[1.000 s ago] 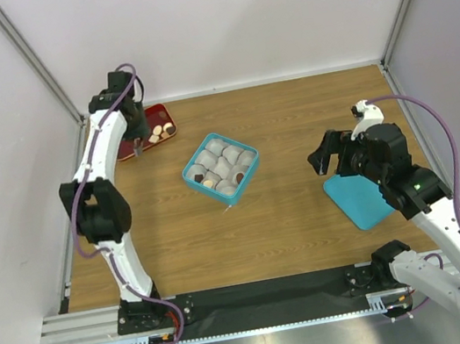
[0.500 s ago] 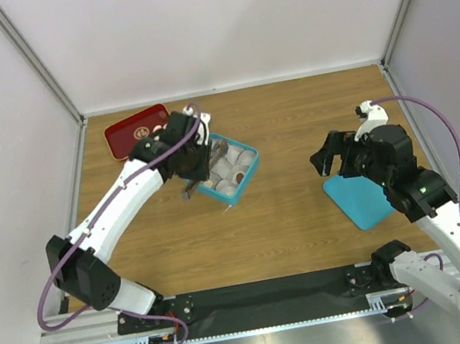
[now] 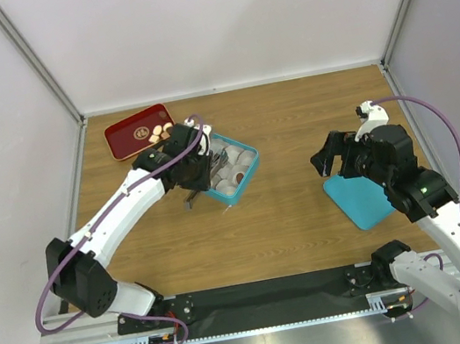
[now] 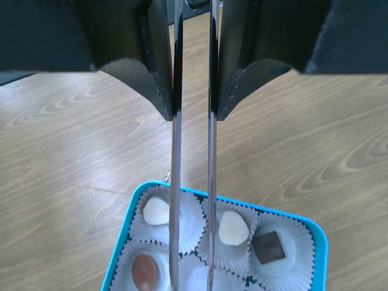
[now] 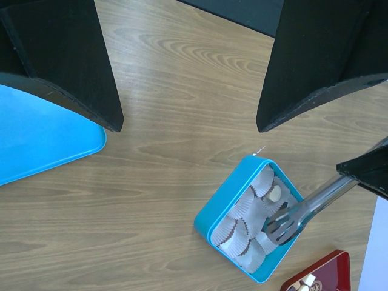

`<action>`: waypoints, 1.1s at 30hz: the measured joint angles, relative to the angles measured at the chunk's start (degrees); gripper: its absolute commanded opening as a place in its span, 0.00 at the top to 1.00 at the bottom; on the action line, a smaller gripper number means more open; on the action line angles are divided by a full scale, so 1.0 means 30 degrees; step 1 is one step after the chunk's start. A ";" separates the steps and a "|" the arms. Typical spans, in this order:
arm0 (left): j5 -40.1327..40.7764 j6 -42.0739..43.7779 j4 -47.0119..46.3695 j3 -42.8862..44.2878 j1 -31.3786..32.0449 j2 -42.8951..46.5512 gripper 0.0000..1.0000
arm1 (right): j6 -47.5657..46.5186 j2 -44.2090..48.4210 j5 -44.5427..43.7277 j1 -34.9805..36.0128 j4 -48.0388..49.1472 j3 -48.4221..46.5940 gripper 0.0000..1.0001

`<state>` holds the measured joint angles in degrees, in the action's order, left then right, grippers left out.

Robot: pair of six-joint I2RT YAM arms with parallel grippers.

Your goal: Pack the chocolate

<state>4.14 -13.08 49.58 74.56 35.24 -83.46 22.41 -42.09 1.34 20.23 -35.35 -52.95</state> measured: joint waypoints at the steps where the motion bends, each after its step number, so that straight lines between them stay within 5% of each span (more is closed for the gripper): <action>1: 0.0036 0.0000 -0.0095 0.0000 0.0000 -0.0022 0.65 | 0.0000 0.0000 0.0000 0.0000 0.0000 -0.0007 0.01; 25: 0.0576 -0.0146 -0.0714 -0.0364 0.0000 -0.1115 0.60 | -0.0058 0.0102 -0.0168 0.0000 -0.0131 -0.0044 0.01; 33: 0.0597 -0.0146 -0.0729 -0.0328 0.0000 -0.1217 0.51 | -0.0058 0.0109 -0.0168 0.0000 -0.0131 -0.0044 0.01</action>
<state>5.93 -13.52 47.40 73.58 35.24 -87.11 22.24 -41.76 0.84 20.23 -35.75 -53.08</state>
